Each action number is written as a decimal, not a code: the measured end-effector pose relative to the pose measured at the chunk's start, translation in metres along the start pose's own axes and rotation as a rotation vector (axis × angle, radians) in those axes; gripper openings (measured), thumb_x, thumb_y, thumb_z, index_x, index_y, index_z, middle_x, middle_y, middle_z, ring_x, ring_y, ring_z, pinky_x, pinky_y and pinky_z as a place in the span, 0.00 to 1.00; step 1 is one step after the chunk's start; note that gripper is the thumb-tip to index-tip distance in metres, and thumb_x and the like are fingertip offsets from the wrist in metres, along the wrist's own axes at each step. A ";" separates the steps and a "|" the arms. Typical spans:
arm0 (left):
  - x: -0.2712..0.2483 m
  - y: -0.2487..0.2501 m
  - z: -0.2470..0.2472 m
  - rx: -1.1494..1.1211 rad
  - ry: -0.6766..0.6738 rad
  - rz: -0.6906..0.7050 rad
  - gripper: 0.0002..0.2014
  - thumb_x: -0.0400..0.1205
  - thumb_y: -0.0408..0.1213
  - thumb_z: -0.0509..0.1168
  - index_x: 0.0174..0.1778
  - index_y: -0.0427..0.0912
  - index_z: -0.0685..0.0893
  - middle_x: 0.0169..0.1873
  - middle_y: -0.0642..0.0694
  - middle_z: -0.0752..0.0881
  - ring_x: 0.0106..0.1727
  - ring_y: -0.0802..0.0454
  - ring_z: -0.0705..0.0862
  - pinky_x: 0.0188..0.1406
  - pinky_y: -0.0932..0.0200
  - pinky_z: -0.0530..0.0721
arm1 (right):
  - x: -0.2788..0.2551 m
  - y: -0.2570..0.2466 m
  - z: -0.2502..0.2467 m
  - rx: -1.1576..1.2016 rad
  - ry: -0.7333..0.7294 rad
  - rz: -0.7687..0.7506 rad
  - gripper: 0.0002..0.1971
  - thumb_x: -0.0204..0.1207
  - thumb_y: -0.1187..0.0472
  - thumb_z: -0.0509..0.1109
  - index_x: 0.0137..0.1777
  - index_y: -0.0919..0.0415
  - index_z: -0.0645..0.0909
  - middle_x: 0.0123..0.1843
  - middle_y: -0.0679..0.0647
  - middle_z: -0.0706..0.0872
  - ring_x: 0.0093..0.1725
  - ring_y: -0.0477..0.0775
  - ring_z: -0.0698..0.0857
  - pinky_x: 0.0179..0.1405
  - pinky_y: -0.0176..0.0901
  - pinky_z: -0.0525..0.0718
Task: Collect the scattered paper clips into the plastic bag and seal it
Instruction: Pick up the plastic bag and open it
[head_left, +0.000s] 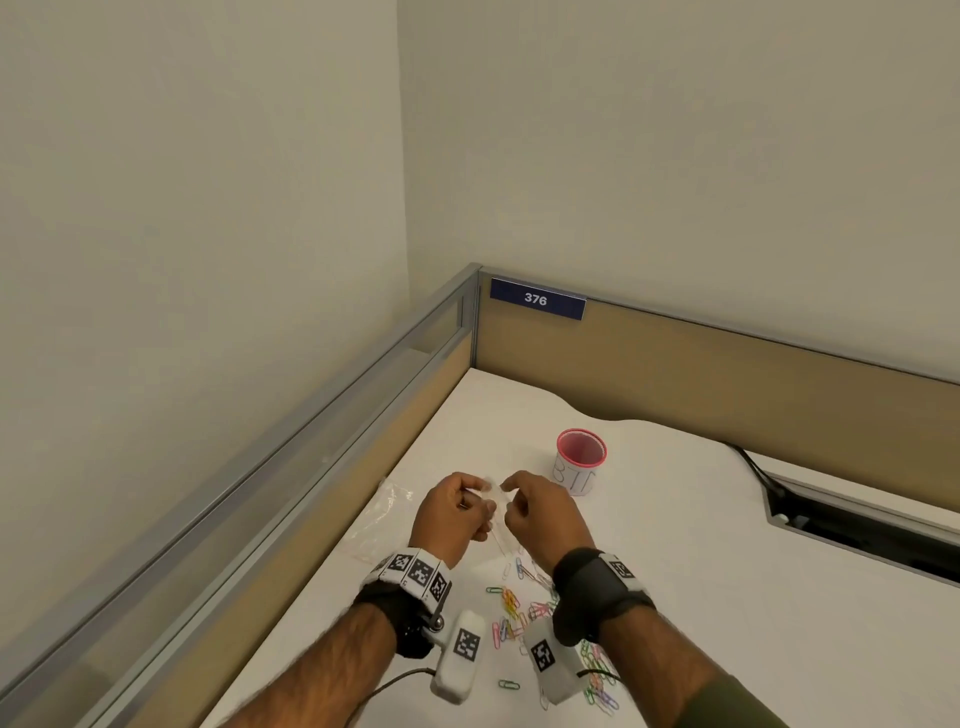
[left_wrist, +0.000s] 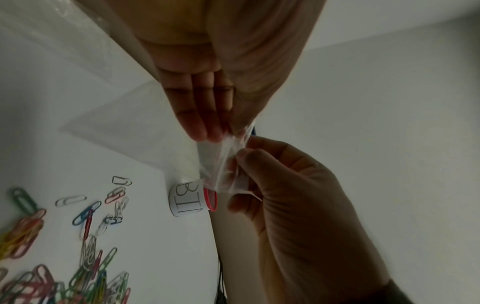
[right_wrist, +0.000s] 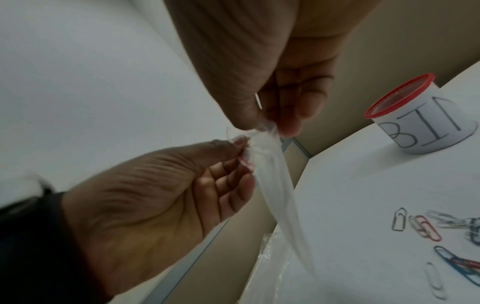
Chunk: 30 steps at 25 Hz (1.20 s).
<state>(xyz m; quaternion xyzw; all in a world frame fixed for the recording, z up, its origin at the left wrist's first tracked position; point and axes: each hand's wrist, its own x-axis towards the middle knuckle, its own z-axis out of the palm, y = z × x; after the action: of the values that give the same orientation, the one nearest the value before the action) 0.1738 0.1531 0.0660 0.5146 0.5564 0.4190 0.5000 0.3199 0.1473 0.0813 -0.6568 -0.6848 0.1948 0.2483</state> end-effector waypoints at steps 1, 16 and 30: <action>0.001 0.001 0.000 0.063 0.002 0.019 0.10 0.80 0.29 0.70 0.55 0.45 0.83 0.34 0.43 0.87 0.35 0.49 0.88 0.43 0.49 0.92 | 0.001 0.000 -0.001 0.004 0.027 0.028 0.12 0.79 0.61 0.64 0.61 0.52 0.80 0.51 0.51 0.87 0.44 0.49 0.83 0.53 0.43 0.86; 0.010 -0.017 0.006 0.819 -0.307 0.470 0.61 0.64 0.65 0.77 0.85 0.57 0.47 0.86 0.57 0.54 0.84 0.59 0.53 0.88 0.49 0.48 | 0.008 0.010 -0.021 0.199 -0.147 0.068 0.11 0.82 0.65 0.58 0.49 0.58 0.83 0.42 0.54 0.89 0.35 0.55 0.90 0.38 0.42 0.89; 0.026 -0.030 0.018 0.874 -0.023 0.542 0.29 0.74 0.53 0.71 0.69 0.52 0.70 0.65 0.54 0.79 0.70 0.54 0.78 0.84 0.47 0.63 | -0.014 -0.023 -0.025 0.014 -0.055 -0.026 0.15 0.77 0.48 0.69 0.61 0.51 0.81 0.54 0.47 0.87 0.48 0.46 0.84 0.52 0.38 0.84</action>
<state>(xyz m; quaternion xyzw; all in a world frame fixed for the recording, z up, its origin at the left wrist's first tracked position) 0.1877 0.1742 0.0311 0.8059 0.5207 0.2561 0.1175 0.3163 0.1304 0.1140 -0.6407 -0.6983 0.2143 0.2365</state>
